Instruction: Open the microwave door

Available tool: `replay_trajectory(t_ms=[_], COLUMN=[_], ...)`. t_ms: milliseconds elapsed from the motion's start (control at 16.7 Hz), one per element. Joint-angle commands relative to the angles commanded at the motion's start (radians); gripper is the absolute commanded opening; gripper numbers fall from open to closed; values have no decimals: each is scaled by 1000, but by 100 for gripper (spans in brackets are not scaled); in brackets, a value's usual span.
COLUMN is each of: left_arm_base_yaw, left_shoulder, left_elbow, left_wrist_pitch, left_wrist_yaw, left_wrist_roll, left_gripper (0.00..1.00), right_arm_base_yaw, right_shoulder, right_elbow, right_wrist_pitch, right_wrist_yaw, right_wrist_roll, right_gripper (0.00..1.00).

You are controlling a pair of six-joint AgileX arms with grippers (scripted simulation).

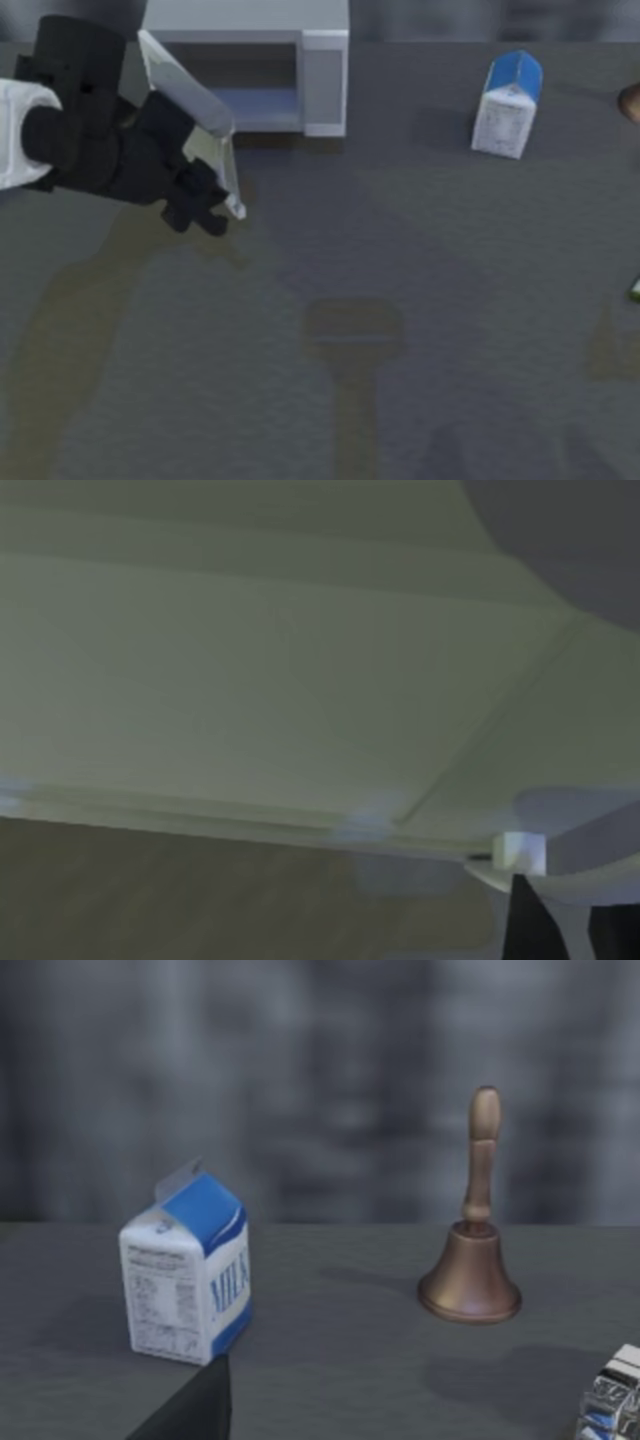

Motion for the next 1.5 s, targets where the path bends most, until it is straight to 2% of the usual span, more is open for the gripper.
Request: replay_trajectory(t_ms=[960, 1500], left_arm_base_yaw=[0, 33], left_shoulder=[0, -1], left_elbow=[0, 5], left_wrist_pitch=[0, -38], left_wrist_yaw=[0, 49], left_wrist_roll=[0, 79], left_gripper=[0, 0], right_arm_base_yaw=[0, 0], right_shoulder=[0, 0], right_elbow=[0, 0], right_wrist_pitch=[0, 0], right_wrist_yaw=[0, 0], right_wrist_roll=[0, 0], right_gripper=[100, 100])
